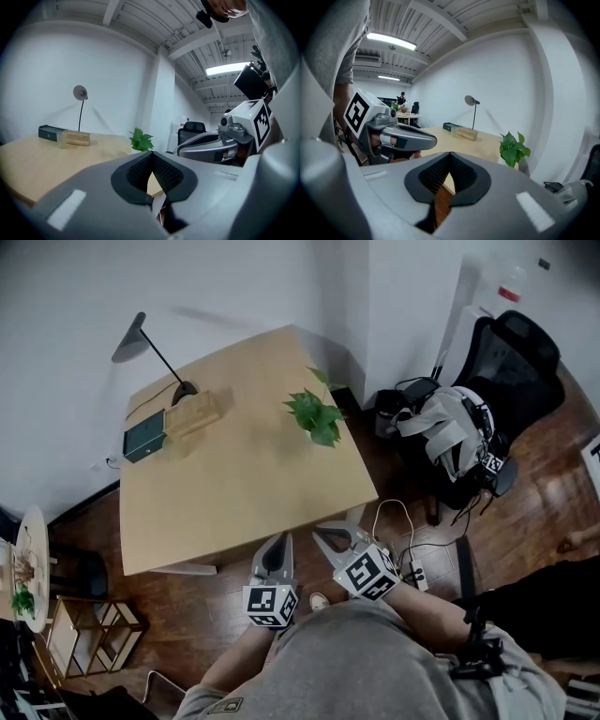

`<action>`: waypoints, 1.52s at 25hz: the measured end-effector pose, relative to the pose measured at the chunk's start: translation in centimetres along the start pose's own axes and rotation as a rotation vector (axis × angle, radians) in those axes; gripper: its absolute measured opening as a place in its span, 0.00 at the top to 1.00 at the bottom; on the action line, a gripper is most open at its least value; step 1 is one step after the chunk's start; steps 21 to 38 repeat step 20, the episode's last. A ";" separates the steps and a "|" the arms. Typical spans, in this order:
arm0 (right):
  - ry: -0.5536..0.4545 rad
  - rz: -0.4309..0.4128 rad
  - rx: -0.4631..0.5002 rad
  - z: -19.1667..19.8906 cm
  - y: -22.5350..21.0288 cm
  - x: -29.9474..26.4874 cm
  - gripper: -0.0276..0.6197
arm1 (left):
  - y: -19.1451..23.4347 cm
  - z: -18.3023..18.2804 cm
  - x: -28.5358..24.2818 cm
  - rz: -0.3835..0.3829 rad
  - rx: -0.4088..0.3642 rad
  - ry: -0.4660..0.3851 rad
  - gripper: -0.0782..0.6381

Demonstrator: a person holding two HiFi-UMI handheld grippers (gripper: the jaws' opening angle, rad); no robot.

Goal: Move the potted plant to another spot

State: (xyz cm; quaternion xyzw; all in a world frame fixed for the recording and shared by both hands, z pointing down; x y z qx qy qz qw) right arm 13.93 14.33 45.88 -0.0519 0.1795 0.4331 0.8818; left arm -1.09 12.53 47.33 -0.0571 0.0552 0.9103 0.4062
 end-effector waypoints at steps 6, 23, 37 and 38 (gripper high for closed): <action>0.004 -0.002 -0.004 0.0 -0.2 -0.1 0.95 | -0.1 -0.2 -0.1 0.007 -0.007 0.006 0.90; 0.002 -0.014 -0.005 0.2 -0.2 -0.3 0.95 | -0.6 0.2 -0.2 0.004 -0.002 0.022 0.90; 0.002 -0.014 -0.005 0.2 -0.2 -0.3 0.95 | -0.6 0.2 -0.2 0.004 -0.002 0.022 0.90; 0.002 -0.014 -0.005 0.2 -0.2 -0.3 0.95 | -0.6 0.2 -0.2 0.004 -0.002 0.022 0.90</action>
Point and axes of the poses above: the fingertips, and each gripper's own axes: x backward along the fingers, y to its left, z out of its underside, the point moved 8 cm from there along x, backward along the fingers, and after that the axes turned 5 degrees about -x, right-handed, at the moved point
